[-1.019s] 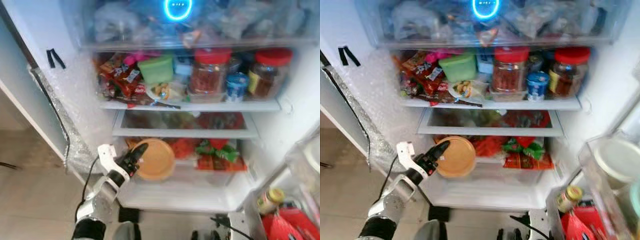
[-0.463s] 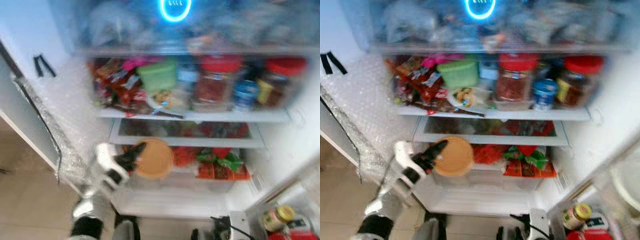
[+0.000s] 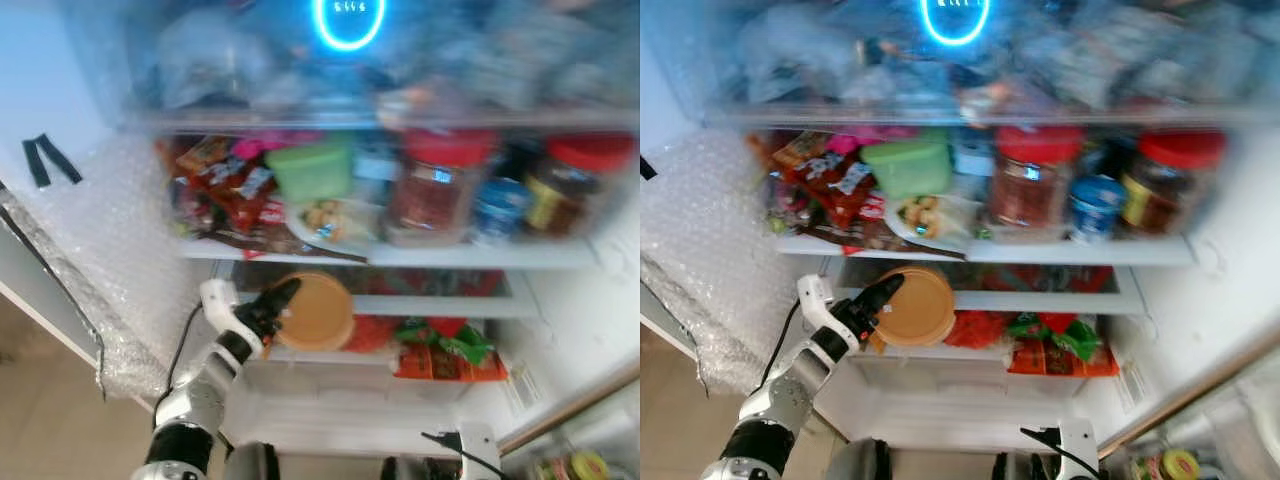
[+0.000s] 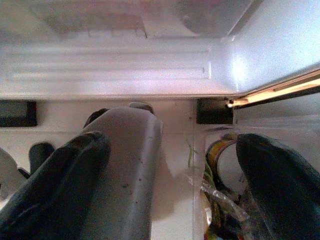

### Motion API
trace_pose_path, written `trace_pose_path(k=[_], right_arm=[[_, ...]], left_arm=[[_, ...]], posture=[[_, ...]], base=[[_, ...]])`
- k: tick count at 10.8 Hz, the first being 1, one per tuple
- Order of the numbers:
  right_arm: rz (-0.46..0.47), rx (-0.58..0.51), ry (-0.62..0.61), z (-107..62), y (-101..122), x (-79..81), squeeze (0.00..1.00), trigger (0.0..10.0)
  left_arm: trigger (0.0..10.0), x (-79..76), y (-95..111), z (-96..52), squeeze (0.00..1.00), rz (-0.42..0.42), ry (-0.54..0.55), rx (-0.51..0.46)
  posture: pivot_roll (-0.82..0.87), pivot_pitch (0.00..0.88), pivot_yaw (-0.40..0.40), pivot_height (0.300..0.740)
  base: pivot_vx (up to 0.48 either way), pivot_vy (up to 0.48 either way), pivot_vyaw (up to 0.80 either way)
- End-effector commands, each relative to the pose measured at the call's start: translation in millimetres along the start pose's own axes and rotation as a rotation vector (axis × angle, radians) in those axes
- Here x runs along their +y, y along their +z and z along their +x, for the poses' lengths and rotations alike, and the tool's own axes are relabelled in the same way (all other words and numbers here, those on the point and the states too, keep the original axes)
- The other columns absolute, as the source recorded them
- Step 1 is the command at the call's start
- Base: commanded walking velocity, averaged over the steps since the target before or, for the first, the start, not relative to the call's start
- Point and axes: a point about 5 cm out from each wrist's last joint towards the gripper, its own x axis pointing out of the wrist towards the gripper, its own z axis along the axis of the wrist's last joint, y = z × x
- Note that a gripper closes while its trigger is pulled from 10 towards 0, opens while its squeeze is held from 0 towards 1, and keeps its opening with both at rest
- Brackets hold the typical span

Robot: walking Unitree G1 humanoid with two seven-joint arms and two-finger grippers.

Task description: Restocking fridge

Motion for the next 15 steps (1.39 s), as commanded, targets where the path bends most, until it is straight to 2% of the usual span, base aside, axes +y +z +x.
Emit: trace_pose_path(k=[1, 3, 4, 5, 6, 8, 10, 15], right_arm=[[0.014, 0.050, 0.014, -1.3, -13.8, 4.3, 0.00, 10.0], [0.014, 0.048, 0.016, -1.1, -13.1, 4.7, 0.00, 10.0], [0.020, 0.046, 0.015, -1.0, -12.9, 5.1, 0.00, 10.0], [0.022, 0.045, 0.014, -0.9, -12.9, 5.6, 0.00, 10.0], [0.025, 0.046, 0.014, -0.9, -13.3, 6.0, 0.00, 10.0], [0.029, 0.044, 0.014, -0.9, -13.9, 7.2, 0.00, 10.0], [0.032, 0.042, 0.012, -1.0, -14.6, 7.5, 0.00, 10.0], [0.040, 0.044, 0.011, -1.3, -16.8, 8.1, 0.00, 10.0]], left_arm=[[10.0, -13.6, -2.3, 13.0, 0.00, -0.002, -0.051, 0.020], [10.0, -22.1, -9.6, 28.8, 0.00, -0.019, -0.031, 0.036], [10.0, -33.3, -16.3, 40.7, 0.00, -0.049, -0.045, 0.052], [10.0, -34.4, -19.4, 49.1, 0.00, -0.027, 0.035, 0.050], [10.0, -32.6, -19.6, 52.8, 0.00, -0.027, 0.097, 0.033], [10.0, -26.4, -13.3, 56.7, 0.00, -0.093, 0.232, -0.064], [10.0, -29.5, -11.9, 61.4, 0.00, -0.153, 0.257, -0.111], [10.0, -30.9, 5.9, 70.8, 0.00, -0.169, 0.374, -0.205]], posture=[[-0.03, 0.076, 0.030, 0.637], [-0.03, 0.074, 0.032, 0.637], [-0.04, 0.073, 0.038, 0.637], [-0.04, 0.073, 0.040, 0.637], [-0.04, 0.071, 0.043, 0.637], [-0.06, 0.074, 0.047, 0.637], [-0.07, 0.077, 0.049, 0.637], [-0.08, 0.084, 0.055, 0.637]], base=[[0.000, 0.000, 0.00], [0.000, 0.000, 0.00], [0.000, 0.000, 0.00], [0.000, 0.000, 0.00], [0.000, 0.000, 0.00], [0.000, 0.000, 0.00], [0.000, 0.000, 0.00], [0.000, 0.000, 0.00]])
